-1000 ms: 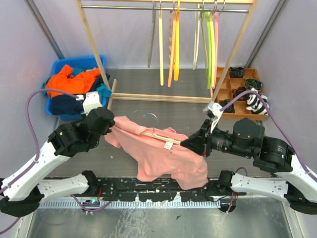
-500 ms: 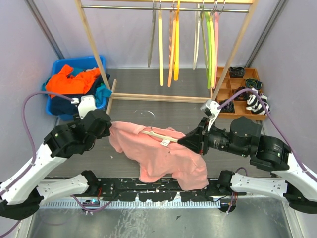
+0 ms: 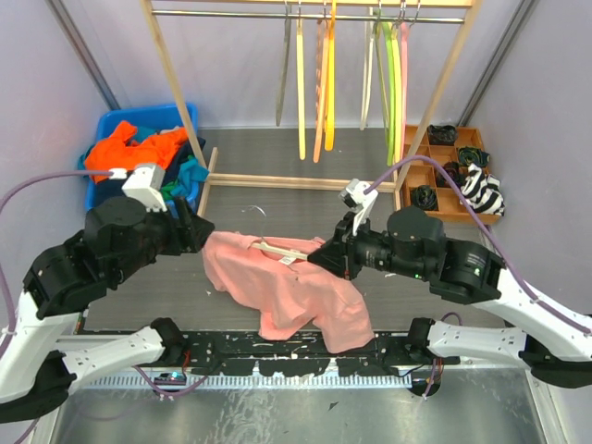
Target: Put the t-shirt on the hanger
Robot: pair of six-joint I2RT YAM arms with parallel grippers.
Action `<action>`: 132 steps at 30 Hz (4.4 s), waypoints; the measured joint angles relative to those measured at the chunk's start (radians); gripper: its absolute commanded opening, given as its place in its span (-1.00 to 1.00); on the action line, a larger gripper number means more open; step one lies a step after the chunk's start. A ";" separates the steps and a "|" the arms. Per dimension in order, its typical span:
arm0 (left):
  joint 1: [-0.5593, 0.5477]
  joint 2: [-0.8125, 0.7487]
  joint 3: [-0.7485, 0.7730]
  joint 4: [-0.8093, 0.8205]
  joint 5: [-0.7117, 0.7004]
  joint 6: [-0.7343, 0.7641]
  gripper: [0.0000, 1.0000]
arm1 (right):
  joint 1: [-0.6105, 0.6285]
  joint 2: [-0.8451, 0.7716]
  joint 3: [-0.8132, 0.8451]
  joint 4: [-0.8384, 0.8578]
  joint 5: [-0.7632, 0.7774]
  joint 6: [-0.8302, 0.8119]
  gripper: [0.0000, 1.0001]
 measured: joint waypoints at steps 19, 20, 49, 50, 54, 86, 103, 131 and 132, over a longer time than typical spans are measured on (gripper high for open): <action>0.001 0.054 -0.084 0.149 0.239 0.026 0.36 | 0.000 0.153 0.000 0.137 -0.010 0.001 -0.98; 0.001 0.058 -0.085 0.154 0.239 0.027 0.36 | 0.000 0.154 0.000 0.140 -0.011 0.001 -0.98; -0.015 0.196 -0.116 0.199 0.249 0.111 -1.00 | -0.011 0.158 -0.005 0.234 -0.007 -0.021 -0.98; -0.015 0.196 -0.116 0.198 0.246 0.113 -1.00 | -0.011 0.158 -0.008 0.235 -0.007 -0.025 -0.98; -0.017 0.202 -0.116 0.198 0.232 0.131 -1.00 | -0.011 0.158 -0.022 0.241 -0.006 -0.030 -0.89; -0.138 0.198 -0.315 0.351 0.127 0.185 -1.00 | -0.007 0.205 0.042 -0.092 -0.079 0.020 0.40; -0.156 0.203 -0.202 0.319 0.085 0.246 -1.00 | -0.006 0.111 0.175 -0.179 0.027 0.055 0.19; -0.194 0.331 0.095 0.078 -0.175 0.369 -1.00 | -0.005 -0.094 -0.042 -0.150 0.072 0.154 0.28; -0.194 0.333 0.095 0.076 -0.178 0.367 -1.00 | -0.005 -0.093 -0.067 -0.146 0.074 0.156 0.27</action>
